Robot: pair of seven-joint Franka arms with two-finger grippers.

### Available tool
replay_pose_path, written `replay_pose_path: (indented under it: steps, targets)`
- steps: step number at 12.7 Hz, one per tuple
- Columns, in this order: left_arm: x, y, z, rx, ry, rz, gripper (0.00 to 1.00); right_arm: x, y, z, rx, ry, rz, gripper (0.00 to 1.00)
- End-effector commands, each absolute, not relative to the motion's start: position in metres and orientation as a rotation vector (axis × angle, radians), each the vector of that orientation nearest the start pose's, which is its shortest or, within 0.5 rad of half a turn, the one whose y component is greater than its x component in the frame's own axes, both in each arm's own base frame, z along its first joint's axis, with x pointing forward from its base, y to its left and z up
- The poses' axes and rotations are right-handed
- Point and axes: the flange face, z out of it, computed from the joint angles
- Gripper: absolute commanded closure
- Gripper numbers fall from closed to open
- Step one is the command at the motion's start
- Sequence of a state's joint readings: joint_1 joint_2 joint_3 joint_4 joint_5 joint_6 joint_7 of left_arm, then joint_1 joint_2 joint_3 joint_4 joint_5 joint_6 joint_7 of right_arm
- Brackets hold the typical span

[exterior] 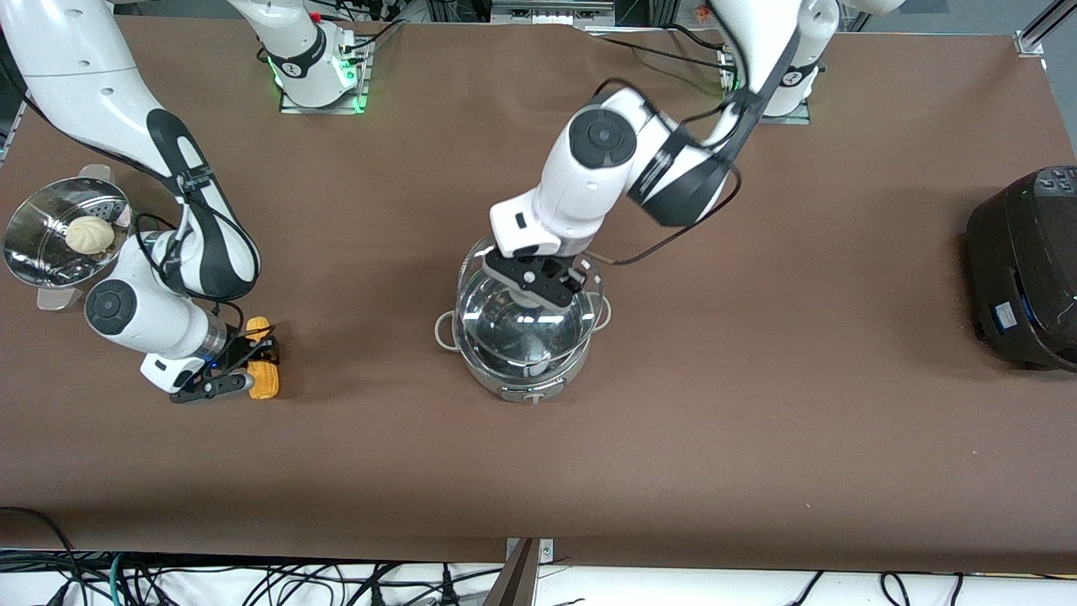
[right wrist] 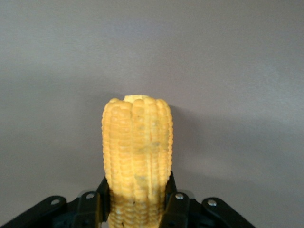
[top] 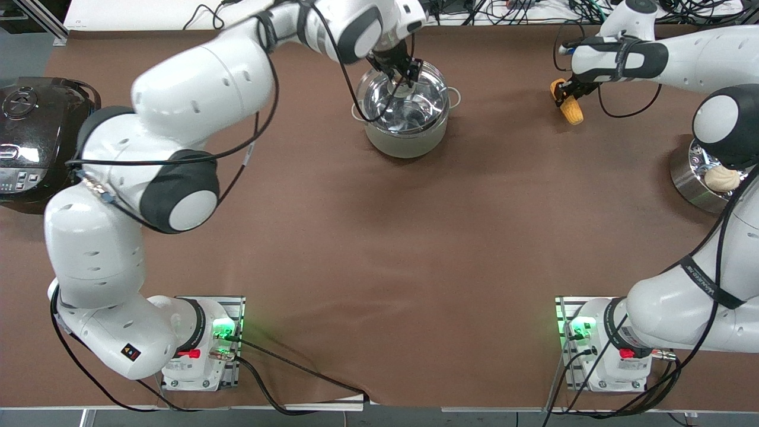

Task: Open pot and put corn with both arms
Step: 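Lift the lid off with the left gripper while the right gripper carries corn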

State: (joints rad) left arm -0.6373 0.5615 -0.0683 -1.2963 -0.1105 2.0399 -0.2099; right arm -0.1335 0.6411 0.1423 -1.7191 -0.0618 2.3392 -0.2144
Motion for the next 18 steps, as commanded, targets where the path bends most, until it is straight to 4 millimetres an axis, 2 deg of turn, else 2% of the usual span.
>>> replay_pose_path:
  steps: [1, 3, 4, 5, 7, 8, 10, 11, 12, 13, 14, 15, 16, 17, 18]
  targets:
    - [0.581, -0.392, 0.499, -3.247, 0.589, -0.057, 0.91, 0.679, 0.017, 0.289, -3.04, -0.403, 0.066, 1.0]
    - [0.601, -0.317, 0.491, -3.209, 0.42, 0.189, 0.9, 0.687, 0.066, 0.345, -3.016, -0.313, 0.101, 1.0]
    - [0.615, -0.272, 0.486, -3.192, 0.319, 0.275, 0.9, 0.688, 0.104, 0.377, -2.999, -0.244, 0.113, 1.0]
    - [0.626, -0.229, 0.477, -3.163, 0.227, 0.338, 0.9, 0.689, 0.147, 0.399, -2.989, -0.167, 0.105, 1.0]
    - [0.632, -0.165, 0.429, -3.021, 0.166, 0.47, 0.9, 0.688, 0.22, 0.419, -2.976, -0.081, 0.056, 1.0]
    - [0.633, -0.138, 0.404, -2.982, 0.159, 0.533, 0.9, 0.686, 0.256, 0.422, -2.961, -0.075, 0.029, 1.0]
    - [0.645, -0.089, 0.326, -2.956, 0.111, 0.693, 0.9, 0.679, 0.321, 0.43, -2.926, -0.064, -0.017, 1.0]
    - [0.65, -0.074, 0.295, -2.959, 0.115, 0.724, 0.9, 0.676, 0.344, 0.427, -2.916, -0.05, -0.02, 1.0]
    - [0.65, -0.062, 0.274, -2.972, 0.134, 0.724, 0.89, 0.673, 0.363, 0.421, -2.913, -0.048, -0.037, 1.0]
    - [0.65, -0.046, 0.263, -3.0, 0.168, 0.685, 0.89, 0.669, 0.382, 0.411, -2.917, -0.058, -0.07, 1.0]
    - [0.649, -0.035, 0.255, -3.018, 0.207, 0.672, 0.87, 0.664, 0.399, 0.397, -2.923, -0.077, -0.087, 1.0]
    - [0.649, -0.034, 0.254, -3.025, 0.215, 0.671, 0.83, 0.661, 0.414, 0.381, -2.927, -0.099, -0.108, 1.0]
    - [0.648, -0.034, 0.254, -3.027, 0.213, 0.674, 0.63, 0.656, 0.43, 0.364, -2.923, -0.12, -0.121, 1.0]
    - [0.648, -0.034, 0.255, -3.03, 0.212, 0.677, 0.03, 0.65, 0.446, 0.351, -2.913, -0.131, -0.133, 1.0]
    - [0.647, -0.035, 0.258, -3.029, 0.196, 0.684, 0.0, 0.643, 0.461, 0.336, -2.912, -0.105, -0.137, 1.0]
